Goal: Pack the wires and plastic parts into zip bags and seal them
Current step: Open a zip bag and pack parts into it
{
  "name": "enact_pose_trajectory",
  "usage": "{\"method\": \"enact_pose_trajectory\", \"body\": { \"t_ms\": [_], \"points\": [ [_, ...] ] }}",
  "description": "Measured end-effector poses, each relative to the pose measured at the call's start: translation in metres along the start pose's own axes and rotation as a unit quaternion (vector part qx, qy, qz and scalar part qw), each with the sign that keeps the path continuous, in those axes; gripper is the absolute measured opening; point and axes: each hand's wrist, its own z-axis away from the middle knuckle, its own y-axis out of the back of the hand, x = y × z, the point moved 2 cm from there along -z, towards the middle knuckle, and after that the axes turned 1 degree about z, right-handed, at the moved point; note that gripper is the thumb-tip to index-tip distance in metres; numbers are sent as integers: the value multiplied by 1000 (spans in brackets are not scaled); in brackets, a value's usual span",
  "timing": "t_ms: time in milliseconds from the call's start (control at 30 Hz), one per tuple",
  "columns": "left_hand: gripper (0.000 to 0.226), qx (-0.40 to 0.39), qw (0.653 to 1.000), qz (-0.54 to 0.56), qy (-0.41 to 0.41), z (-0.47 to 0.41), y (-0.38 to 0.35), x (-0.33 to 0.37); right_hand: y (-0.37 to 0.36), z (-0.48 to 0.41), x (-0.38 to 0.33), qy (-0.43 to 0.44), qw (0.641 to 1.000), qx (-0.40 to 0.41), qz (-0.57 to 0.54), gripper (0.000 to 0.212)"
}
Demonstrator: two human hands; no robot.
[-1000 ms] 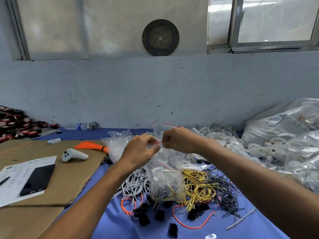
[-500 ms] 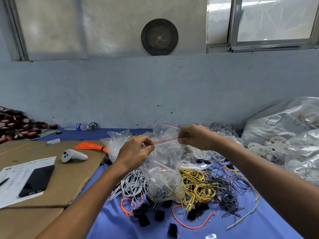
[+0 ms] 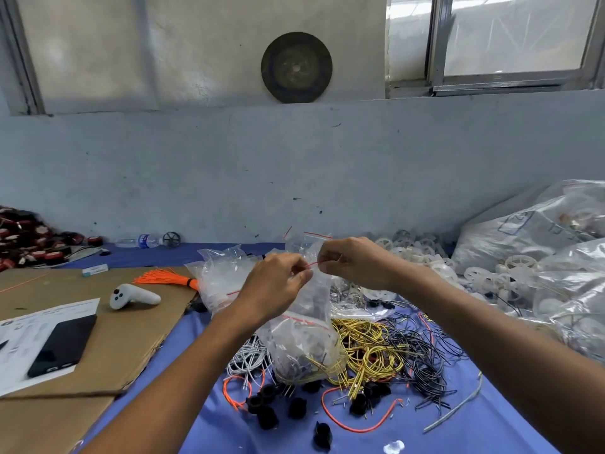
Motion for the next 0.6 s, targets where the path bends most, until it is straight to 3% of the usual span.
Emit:
{"method": "enact_pose_trajectory", "body": {
  "t_ms": [400, 533, 600],
  "points": [
    [4, 21, 999, 44, 15, 18, 33, -21, 15, 28, -3, 4, 998, 53, -29, 9],
    [6, 71, 995, 69, 30, 24, 52, -51, 39, 54, -4, -21, 991, 86, -102, 7],
    [25, 92, 989, 97, 66, 28, 56, -71, 50, 69, -1, -57, 977, 100, -179, 9]
  ]
}}
